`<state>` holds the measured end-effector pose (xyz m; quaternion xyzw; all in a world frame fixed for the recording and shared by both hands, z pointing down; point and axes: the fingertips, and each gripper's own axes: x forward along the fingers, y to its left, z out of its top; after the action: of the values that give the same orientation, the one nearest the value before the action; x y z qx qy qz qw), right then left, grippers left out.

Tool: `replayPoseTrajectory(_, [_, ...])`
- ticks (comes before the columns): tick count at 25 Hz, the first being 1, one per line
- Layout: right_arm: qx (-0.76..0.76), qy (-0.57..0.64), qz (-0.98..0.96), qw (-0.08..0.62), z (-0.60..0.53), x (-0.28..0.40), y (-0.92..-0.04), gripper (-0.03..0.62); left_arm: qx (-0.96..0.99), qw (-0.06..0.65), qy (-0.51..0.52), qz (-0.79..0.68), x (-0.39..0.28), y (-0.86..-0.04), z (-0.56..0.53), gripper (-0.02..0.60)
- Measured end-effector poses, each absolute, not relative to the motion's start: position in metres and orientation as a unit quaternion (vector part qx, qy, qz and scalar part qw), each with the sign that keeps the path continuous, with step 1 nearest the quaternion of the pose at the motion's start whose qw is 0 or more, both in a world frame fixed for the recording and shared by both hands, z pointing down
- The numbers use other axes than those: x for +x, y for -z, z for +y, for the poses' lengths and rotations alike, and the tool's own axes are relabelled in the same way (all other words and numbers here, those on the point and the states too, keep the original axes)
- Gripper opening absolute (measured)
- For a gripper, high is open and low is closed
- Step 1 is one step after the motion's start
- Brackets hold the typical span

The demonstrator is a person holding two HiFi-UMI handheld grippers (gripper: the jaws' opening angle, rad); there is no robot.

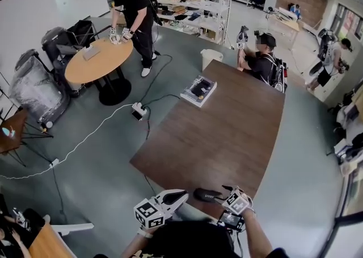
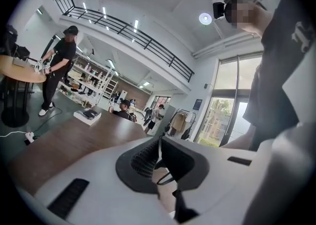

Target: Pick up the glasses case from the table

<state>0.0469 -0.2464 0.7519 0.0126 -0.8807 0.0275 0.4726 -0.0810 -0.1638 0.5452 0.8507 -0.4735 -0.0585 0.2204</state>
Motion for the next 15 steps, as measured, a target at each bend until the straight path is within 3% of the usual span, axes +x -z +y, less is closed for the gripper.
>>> replayPoseTrajectory(15, [-0.036, -0.026, -0.834, 0.550, -0.235, 0.042, -0.844, 0.302, 0.839, 0.226, 0.060, -0.492, -0.095, -0.544, -0.149, 0.006])
